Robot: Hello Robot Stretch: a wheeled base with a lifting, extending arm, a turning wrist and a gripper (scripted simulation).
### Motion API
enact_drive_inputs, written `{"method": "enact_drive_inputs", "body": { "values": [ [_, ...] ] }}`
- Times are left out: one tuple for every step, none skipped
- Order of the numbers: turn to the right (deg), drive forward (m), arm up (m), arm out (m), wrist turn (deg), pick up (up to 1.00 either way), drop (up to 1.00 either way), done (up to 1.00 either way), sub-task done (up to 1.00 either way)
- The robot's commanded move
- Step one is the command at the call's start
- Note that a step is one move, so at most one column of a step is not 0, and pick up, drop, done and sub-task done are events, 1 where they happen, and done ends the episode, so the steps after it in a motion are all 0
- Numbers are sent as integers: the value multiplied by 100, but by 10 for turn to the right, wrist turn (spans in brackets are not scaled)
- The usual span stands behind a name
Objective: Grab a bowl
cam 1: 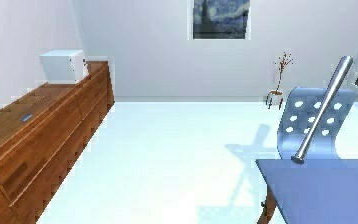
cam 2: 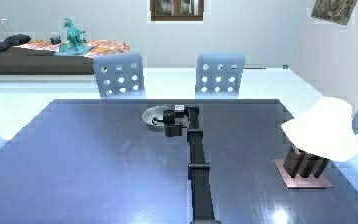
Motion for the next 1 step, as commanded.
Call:
{"method": "enact_drive_inputs", "body": {
  "values": [
    [0, 0, 0, 0, 0, 0, 0, 100, 0]
  ]
}}
